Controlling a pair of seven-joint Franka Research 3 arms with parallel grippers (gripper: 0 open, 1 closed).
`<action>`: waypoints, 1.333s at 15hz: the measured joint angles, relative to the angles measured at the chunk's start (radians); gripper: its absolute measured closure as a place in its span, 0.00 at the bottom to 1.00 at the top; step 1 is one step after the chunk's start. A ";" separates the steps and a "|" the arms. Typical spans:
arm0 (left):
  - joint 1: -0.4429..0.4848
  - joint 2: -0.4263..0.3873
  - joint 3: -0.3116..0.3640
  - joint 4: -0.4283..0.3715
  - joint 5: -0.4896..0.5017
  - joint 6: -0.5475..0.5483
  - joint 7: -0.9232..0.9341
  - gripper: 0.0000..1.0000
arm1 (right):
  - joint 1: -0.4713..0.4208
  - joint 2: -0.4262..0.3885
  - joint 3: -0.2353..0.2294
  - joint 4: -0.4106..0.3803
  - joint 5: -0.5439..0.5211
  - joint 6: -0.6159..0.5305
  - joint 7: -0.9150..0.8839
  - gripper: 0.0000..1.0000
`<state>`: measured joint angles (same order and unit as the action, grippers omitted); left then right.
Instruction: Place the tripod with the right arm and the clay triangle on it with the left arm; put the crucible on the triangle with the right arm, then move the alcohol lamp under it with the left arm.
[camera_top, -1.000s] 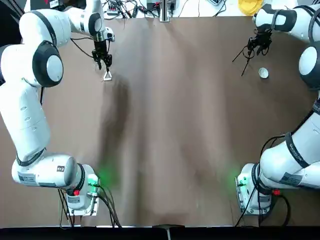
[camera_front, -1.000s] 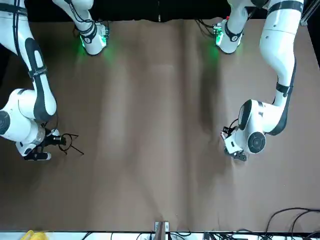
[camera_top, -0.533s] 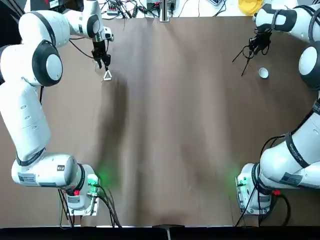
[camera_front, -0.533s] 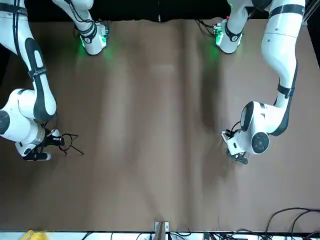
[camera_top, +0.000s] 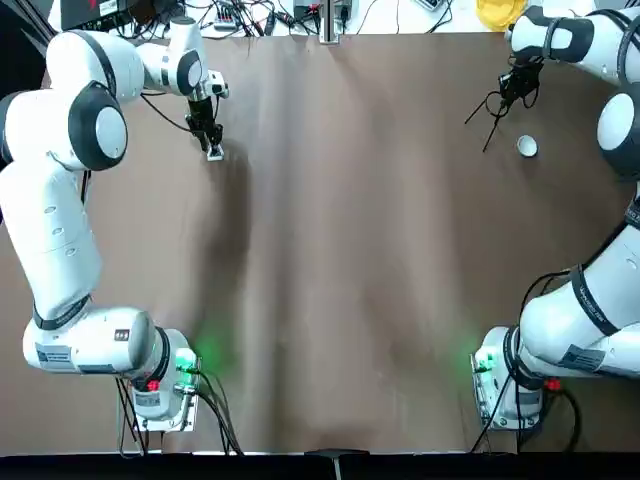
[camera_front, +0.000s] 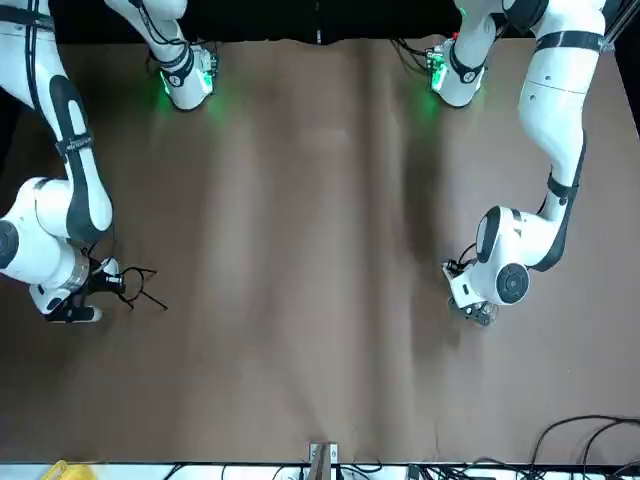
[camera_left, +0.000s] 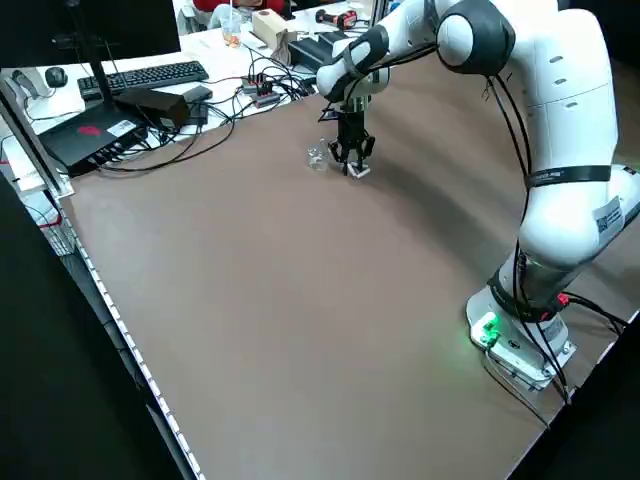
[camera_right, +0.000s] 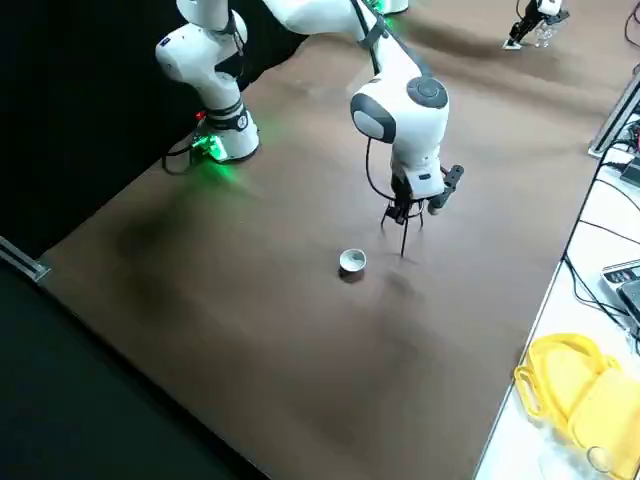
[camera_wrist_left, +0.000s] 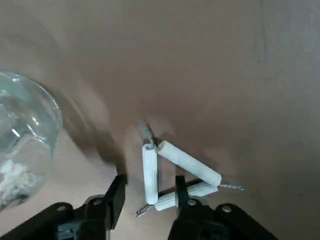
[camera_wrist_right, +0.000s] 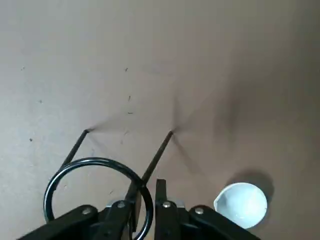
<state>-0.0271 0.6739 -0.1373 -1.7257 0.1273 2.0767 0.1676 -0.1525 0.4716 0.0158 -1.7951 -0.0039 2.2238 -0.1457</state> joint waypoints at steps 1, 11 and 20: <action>0.001 0.000 0.000 0.000 0.000 0.001 0.004 0.53 | 0.000 0.000 0.000 0.000 0.000 0.000 0.000 0.83; -0.001 0.000 0.000 0.000 0.000 0.009 0.003 0.82 | 0.021 -0.001 0.015 0.024 0.002 -0.002 0.005 0.92; -0.003 -0.008 -0.001 0.010 0.000 0.015 -0.085 0.89 | 0.310 -0.082 0.031 0.115 0.045 -0.222 0.482 0.92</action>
<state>-0.0304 0.6661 -0.1386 -1.7159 0.1275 2.0913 0.0825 0.1578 0.3897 0.0463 -1.6803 0.0416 2.0019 0.3363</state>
